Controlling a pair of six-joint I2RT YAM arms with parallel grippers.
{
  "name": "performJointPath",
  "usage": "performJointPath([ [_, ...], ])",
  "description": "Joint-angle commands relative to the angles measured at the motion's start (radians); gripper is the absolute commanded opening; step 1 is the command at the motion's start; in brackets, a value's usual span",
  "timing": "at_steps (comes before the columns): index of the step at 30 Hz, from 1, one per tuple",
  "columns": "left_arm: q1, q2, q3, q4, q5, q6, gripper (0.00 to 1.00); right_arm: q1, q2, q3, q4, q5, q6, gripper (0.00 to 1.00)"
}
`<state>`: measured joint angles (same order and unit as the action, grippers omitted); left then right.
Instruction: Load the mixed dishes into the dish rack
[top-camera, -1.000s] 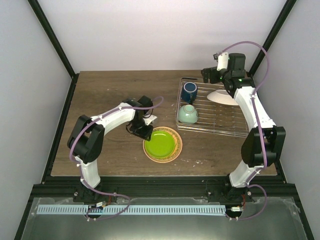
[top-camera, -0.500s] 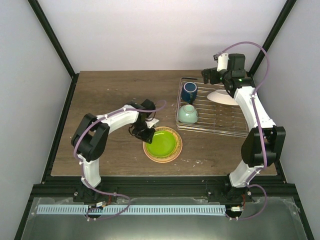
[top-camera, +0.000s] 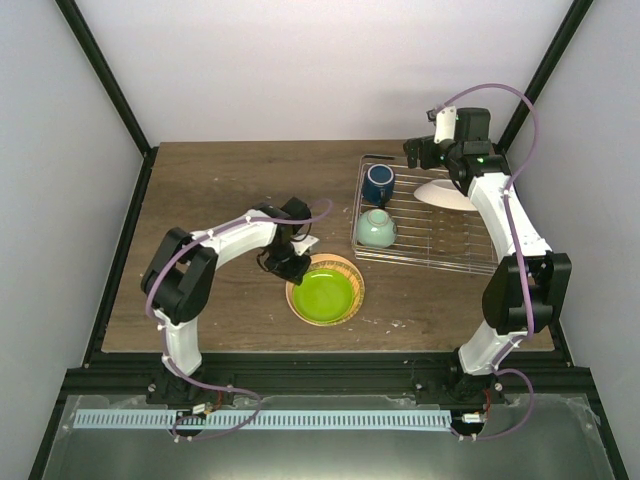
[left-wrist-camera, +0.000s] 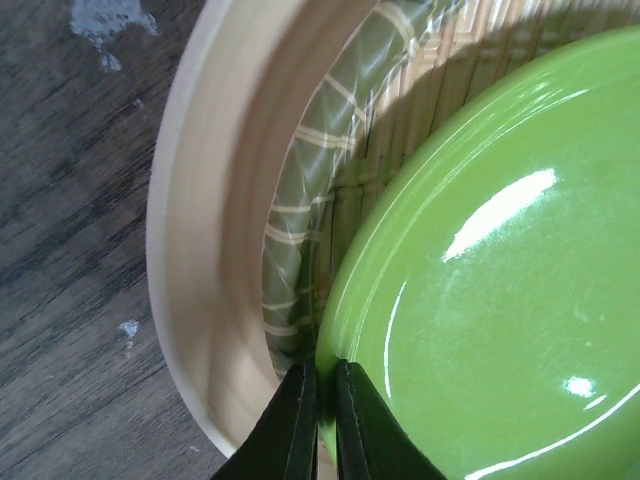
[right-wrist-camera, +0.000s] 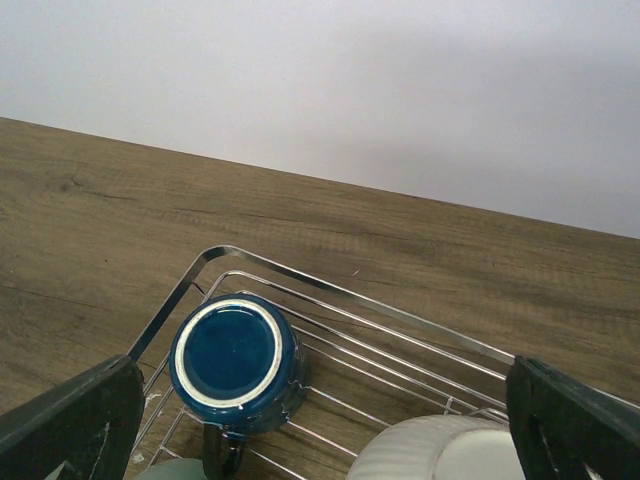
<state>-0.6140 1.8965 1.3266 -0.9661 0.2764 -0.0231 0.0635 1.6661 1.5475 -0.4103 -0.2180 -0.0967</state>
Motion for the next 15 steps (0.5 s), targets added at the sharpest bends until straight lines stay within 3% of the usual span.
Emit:
performJointPath([
  [1, -0.003, -0.037, -0.008, -0.024, -0.032, 0.010, 0.02, 0.009, 0.001, 0.016, -0.002, -0.001, -0.012, 1.00],
  [9, 0.031, -0.135, -0.008, -0.040, -0.035, 0.020, 0.00, 0.009, -0.005, 0.003, -0.014, -0.062, -0.029, 1.00],
  [15, 0.113, -0.255, -0.023, -0.046, -0.020, 0.064, 0.00, 0.016, -0.012, -0.018, -0.023, -0.204, -0.032, 1.00],
])
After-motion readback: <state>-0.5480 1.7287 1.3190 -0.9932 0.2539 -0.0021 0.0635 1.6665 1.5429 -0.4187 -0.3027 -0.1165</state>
